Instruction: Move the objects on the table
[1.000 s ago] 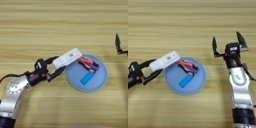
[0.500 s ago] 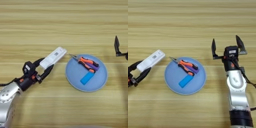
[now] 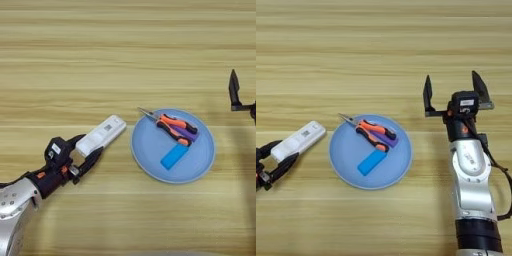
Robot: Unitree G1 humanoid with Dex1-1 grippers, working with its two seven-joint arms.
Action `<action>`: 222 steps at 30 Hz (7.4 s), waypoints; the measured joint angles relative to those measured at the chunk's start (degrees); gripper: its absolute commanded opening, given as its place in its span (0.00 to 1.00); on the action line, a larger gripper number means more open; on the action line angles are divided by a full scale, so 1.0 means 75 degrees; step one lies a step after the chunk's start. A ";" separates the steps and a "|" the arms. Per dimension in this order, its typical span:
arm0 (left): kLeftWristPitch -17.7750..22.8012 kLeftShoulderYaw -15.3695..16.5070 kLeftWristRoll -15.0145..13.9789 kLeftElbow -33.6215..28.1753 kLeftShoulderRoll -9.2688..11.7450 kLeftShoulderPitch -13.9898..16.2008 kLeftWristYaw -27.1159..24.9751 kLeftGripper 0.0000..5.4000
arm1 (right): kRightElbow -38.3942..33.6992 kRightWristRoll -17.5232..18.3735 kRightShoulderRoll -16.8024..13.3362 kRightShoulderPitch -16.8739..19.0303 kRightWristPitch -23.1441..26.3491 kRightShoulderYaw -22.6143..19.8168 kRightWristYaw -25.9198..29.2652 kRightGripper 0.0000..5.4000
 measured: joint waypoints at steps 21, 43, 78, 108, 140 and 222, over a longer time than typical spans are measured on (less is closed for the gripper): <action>0.0095 -0.0354 0.0265 0.0017 -0.0129 0.0070 0.0180 0.53 | 0.0066 0.0334 0.0031 -0.0025 0.0245 -0.0010 0.0042 1.00; 0.0031 -0.0538 0.0199 0.0080 -0.0001 0.0144 -0.0314 0.93 | 0.0211 0.0321 0.0033 -0.0163 0.0245 0.0069 0.0063 1.00; -0.1829 -0.0885 0.0717 0.0623 -0.2084 -0.1980 0.1417 0.99 | -0.0146 0.0762 -0.0432 -0.0250 0.0421 -0.0017 0.0918 1.00; -0.3745 0.0483 0.1886 0.2964 -0.1992 -0.4317 0.3740 0.99 | -0.1033 0.1955 -0.1217 -0.0864 0.2354 0.0608 0.3158 1.00; -0.4348 0.0418 0.2209 0.3062 -0.1992 -0.4387 0.4066 0.99 | -0.0699 0.2122 -0.1994 -0.1039 0.5573 0.2316 0.5430 1.00; -0.2919 -0.0190 -0.0325 0.1691 -0.1612 -0.4072 0.0960 1.00 | -0.1203 0.2004 -0.3026 -0.1333 0.5424 0.1687 0.6759 0.64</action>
